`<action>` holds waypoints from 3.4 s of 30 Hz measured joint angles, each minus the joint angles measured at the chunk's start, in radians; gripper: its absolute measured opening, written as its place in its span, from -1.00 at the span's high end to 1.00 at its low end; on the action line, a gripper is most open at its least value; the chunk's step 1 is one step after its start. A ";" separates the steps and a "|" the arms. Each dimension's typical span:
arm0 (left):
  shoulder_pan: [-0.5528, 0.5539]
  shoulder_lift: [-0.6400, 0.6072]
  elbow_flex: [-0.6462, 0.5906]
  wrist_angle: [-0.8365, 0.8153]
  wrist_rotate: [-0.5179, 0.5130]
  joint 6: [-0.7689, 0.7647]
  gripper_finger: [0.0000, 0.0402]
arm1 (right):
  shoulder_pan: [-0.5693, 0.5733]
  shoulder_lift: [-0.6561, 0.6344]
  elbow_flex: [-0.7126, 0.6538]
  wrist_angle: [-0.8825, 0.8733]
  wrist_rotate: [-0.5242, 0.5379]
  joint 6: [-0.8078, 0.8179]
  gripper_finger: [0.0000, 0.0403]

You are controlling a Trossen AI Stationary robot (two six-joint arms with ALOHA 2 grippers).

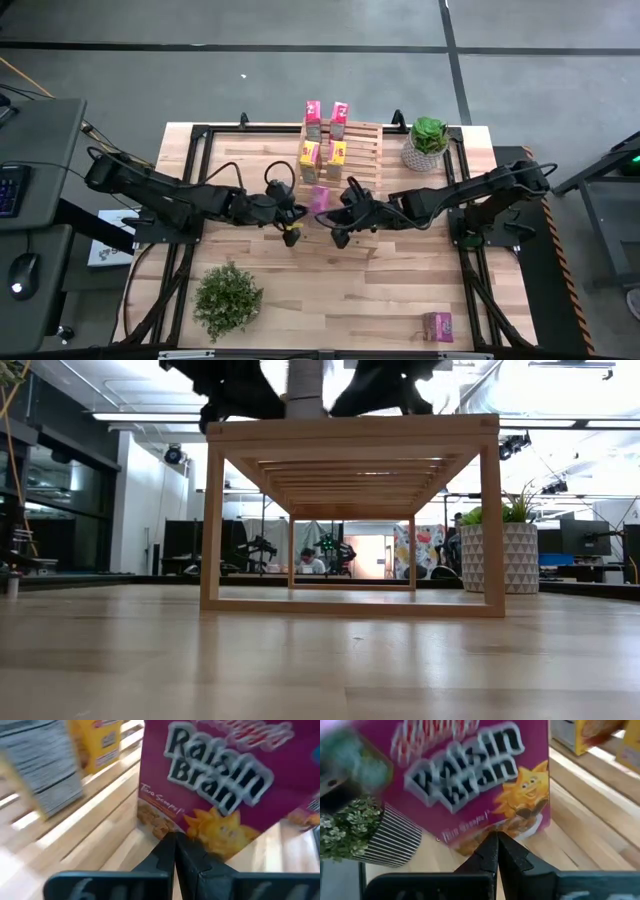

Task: Stack cereal on shelf
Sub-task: Put the top purple cereal box on the shelf, then put the purple cereal box on the shelf aligned with the purple cereal box

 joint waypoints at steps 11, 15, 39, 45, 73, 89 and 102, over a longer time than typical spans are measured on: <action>0.009 -0.027 0.000 -0.014 0.000 0.026 1.00 | -0.006 0.028 0.000 0.060 0.003 -0.018 1.00; 0.008 -0.036 0.000 -0.016 0.000 0.026 1.00 | -0.019 0.032 0.000 0.068 0.000 -0.026 1.00; 0.008 -0.061 0.000 -0.127 -0.043 0.029 1.00 | -0.060 0.031 0.000 0.135 -0.041 -0.056 1.00; 0.008 -0.069 0.000 -0.127 -0.029 0.036 1.00 | -0.060 0.031 0.000 0.134 -0.034 -0.052 1.00; 0.007 -0.177 -0.001 -0.252 -0.032 0.089 1.00 | -0.052 0.064 0.000 0.156 -0.026 -0.068 1.00; 0.006 -0.440 0.000 -0.411 -0.139 0.060 1.00 | -0.024 -0.302 0.000 -0.333 -0.136 0.094 1.00; 0.006 -0.446 -0.001 -0.408 -0.166 0.060 1.00 | 0.091 -0.383 0.000 -0.900 -0.430 0.532 0.19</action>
